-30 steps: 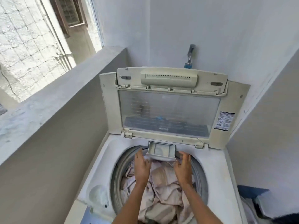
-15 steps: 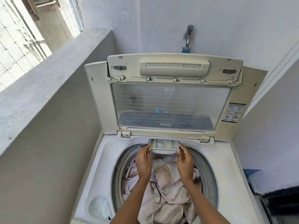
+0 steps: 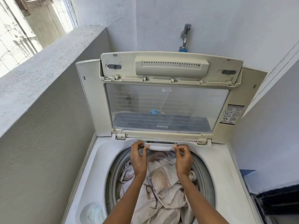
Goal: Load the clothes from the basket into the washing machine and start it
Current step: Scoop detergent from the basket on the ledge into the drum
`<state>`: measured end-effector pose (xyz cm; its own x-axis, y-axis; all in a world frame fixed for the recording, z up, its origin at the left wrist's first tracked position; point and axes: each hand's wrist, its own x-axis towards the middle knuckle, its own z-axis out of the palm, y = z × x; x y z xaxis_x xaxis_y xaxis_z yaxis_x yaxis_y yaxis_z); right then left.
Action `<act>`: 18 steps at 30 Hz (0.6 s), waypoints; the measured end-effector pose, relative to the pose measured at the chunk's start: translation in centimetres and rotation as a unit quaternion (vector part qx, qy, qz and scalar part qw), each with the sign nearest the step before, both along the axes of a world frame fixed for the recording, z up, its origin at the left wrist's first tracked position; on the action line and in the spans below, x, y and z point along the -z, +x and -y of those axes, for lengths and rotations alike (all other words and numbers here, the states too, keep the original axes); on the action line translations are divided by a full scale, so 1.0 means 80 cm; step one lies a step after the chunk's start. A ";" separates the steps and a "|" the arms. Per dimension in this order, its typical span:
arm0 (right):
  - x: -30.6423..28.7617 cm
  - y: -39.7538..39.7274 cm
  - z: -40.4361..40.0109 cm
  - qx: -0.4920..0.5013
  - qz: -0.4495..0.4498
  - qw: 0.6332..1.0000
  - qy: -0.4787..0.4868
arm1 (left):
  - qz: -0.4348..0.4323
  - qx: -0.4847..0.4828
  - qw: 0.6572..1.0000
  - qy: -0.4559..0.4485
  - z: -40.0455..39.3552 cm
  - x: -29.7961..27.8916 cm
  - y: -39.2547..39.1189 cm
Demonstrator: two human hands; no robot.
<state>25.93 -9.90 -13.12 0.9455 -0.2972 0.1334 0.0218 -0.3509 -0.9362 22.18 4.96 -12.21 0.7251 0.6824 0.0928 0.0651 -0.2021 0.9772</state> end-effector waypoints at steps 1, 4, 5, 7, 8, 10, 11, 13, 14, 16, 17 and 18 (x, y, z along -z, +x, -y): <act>0.000 0.001 0.000 0.002 -0.002 1.000 -0.004 | 0.001 -0.007 1.000 0.006 0.003 0.003 0.000; -0.002 0.002 -0.001 0.009 -0.003 1.000 -0.009 | -0.006 -0.036 0.999 -0.011 0.010 0.000 0.007; -0.004 0.003 -0.002 0.011 -0.005 1.000 -0.005 | -0.009 -0.044 0.999 -0.020 0.010 -0.001 0.010; -0.003 0.006 -0.003 0.013 -0.010 1.000 0.002 | -0.014 -0.049 0.998 -0.027 0.010 0.000 0.013; -0.003 0.007 -0.004 0.014 -0.010 1.000 0.002 | -0.015 -0.051 0.998 -0.026 0.010 0.002 0.014; -0.001 0.008 -0.003 0.017 -0.011 1.000 -0.003 | -0.020 -0.055 0.998 -0.023 0.009 0.005 0.016; -0.002 0.009 -0.002 0.016 -0.012 1.000 -0.008 | -0.024 -0.059 0.998 -0.025 0.010 0.006 0.016; -0.003 0.009 -0.001 0.013 -0.019 1.000 -0.019 | -0.029 -0.069 0.997 -0.032 0.013 0.005 0.019; -0.004 0.009 -0.001 0.010 -0.026 0.999 -0.025 | -0.029 -0.073 0.996 -0.037 0.014 0.005 0.020; -0.008 0.007 0.000 0.003 -0.036 0.998 -0.050 | -0.024 -0.076 0.996 -0.049 0.016 0.004 0.019; -0.011 0.006 0.000 0.000 -0.036 0.997 -0.062 | -0.025 -0.072 0.996 -0.047 0.016 0.001 0.018; -0.014 0.005 0.001 -0.001 -0.037 0.997 -0.068 | -0.034 -0.064 0.997 -0.039 0.015 -0.001 0.017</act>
<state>26.32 -9.96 -12.03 0.9549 -0.2788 0.1022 -0.0443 -0.4741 -0.8794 23.56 3.73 -12.12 0.6344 0.7729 -0.0101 0.1511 -0.1112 0.9822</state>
